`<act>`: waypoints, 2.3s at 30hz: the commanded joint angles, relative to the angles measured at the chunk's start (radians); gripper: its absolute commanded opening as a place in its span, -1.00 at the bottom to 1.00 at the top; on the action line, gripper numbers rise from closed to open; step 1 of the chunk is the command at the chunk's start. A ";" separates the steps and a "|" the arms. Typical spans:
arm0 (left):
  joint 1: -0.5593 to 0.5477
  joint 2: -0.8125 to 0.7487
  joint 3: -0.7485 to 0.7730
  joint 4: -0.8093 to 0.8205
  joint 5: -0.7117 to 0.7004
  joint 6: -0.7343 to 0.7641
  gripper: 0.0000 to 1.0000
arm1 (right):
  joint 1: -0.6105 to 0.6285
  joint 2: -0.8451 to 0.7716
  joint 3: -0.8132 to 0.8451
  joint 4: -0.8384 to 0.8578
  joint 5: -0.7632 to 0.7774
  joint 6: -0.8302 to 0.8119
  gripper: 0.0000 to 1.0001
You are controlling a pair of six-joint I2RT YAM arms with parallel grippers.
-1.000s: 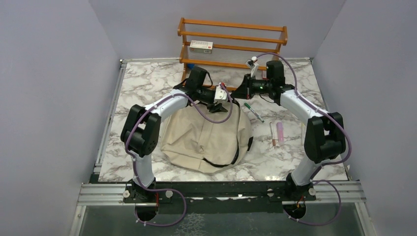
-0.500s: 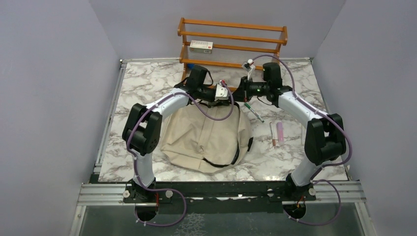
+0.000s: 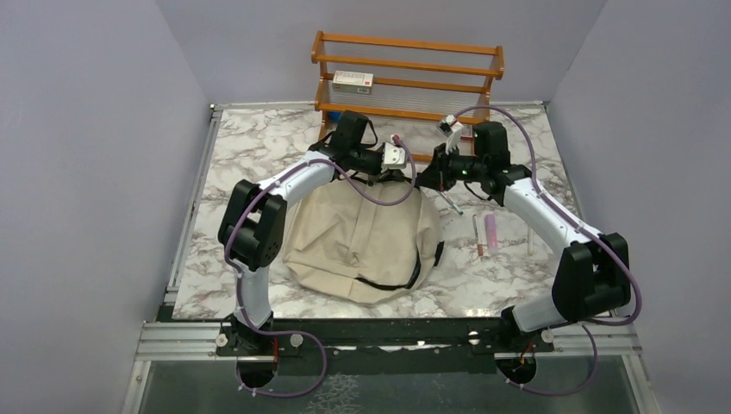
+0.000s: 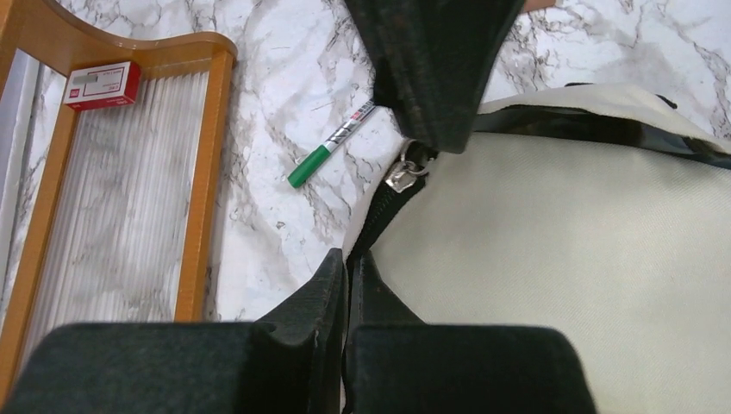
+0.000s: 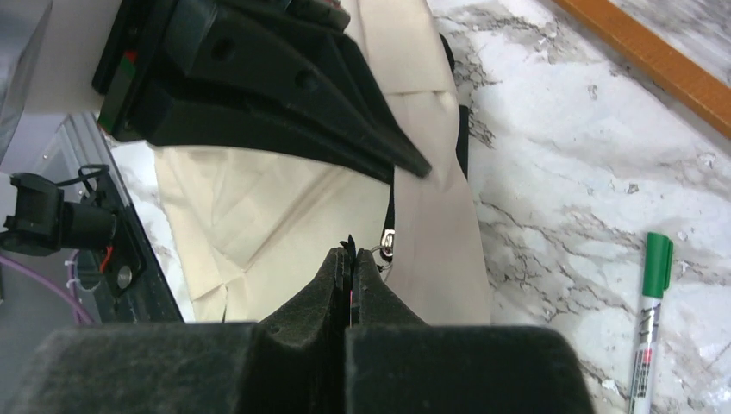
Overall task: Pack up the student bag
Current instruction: Zip the student bag at the center of the board.
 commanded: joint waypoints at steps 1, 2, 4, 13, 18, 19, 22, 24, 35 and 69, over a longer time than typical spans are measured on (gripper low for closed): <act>0.032 0.039 0.055 0.016 -0.149 -0.024 -1.00 | 0.009 -0.098 -0.028 -0.088 -0.025 -0.019 -0.99; 0.037 0.041 0.059 0.015 -0.158 -0.027 -1.00 | 0.008 -0.112 -0.035 -0.096 -0.021 -0.018 -0.99; 0.048 0.046 0.064 0.012 -0.168 -0.028 -1.00 | 0.009 -0.139 -0.048 -0.119 -0.009 -0.012 -0.99; 0.095 0.036 0.069 -0.019 -0.174 0.005 -1.00 | 0.008 -0.228 -0.104 -0.190 0.034 0.001 -0.99; 0.100 0.008 0.037 -0.035 -0.166 0.054 -1.00 | 0.009 -0.243 -0.107 -0.182 -0.022 0.017 -0.99; 0.100 0.005 0.035 -0.040 -0.164 0.056 -1.00 | 0.009 -0.245 -0.101 -0.179 -0.041 0.020 -0.99; 0.100 -0.002 0.033 -0.073 -0.139 0.092 -1.00 | 0.009 -0.254 -0.086 -0.171 -0.111 0.025 -0.99; 0.100 -0.015 0.023 -0.111 -0.097 0.143 -0.97 | 0.008 -0.265 -0.071 -0.162 -0.127 0.042 -0.99; 0.098 -0.140 -0.068 -0.147 0.213 0.213 0.20 | 0.007 -0.267 -0.045 0.019 0.026 0.239 -0.99; 0.280 -0.528 -0.384 0.309 -0.528 -1.202 0.97 | -0.025 -0.035 -0.036 0.117 0.182 0.318 -0.99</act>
